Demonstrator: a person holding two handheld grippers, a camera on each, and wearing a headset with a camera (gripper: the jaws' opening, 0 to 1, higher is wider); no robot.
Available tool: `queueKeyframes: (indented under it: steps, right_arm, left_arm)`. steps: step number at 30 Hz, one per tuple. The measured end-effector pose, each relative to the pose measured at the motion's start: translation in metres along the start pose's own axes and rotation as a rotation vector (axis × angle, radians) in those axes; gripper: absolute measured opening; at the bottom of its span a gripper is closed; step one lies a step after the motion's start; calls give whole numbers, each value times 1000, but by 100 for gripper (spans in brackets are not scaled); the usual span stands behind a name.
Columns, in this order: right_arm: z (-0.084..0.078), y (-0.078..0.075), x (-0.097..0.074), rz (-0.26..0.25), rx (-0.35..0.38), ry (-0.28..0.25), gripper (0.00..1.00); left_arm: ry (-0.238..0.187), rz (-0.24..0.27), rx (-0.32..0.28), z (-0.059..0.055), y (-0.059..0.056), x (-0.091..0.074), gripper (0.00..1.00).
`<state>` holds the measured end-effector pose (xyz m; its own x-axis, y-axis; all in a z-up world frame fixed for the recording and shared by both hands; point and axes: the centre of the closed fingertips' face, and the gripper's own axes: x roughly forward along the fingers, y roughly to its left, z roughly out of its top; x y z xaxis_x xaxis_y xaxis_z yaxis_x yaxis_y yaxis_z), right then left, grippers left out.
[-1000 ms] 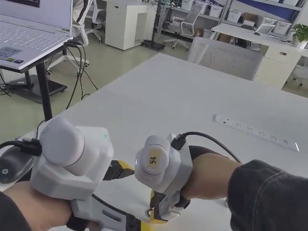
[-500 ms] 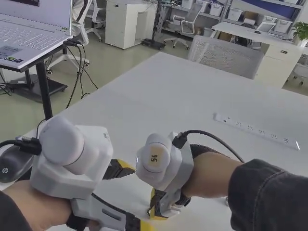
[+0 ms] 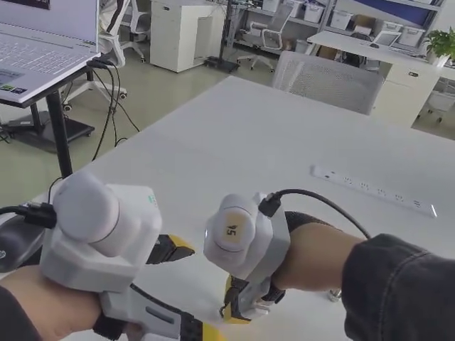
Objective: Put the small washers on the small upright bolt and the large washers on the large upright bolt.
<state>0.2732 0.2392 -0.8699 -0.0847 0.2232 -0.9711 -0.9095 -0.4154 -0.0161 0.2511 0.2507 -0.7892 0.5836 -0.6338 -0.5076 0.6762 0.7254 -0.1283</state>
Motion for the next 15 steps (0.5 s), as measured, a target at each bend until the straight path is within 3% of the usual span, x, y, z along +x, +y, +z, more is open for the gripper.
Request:
queueKeyframes:
  steps: [15]
  right_arm:
    - [-32, 6, -33, -45, 89, -18, 14]
  left_arm:
    - [8, -6, -11, -1, 8, 5, 83]
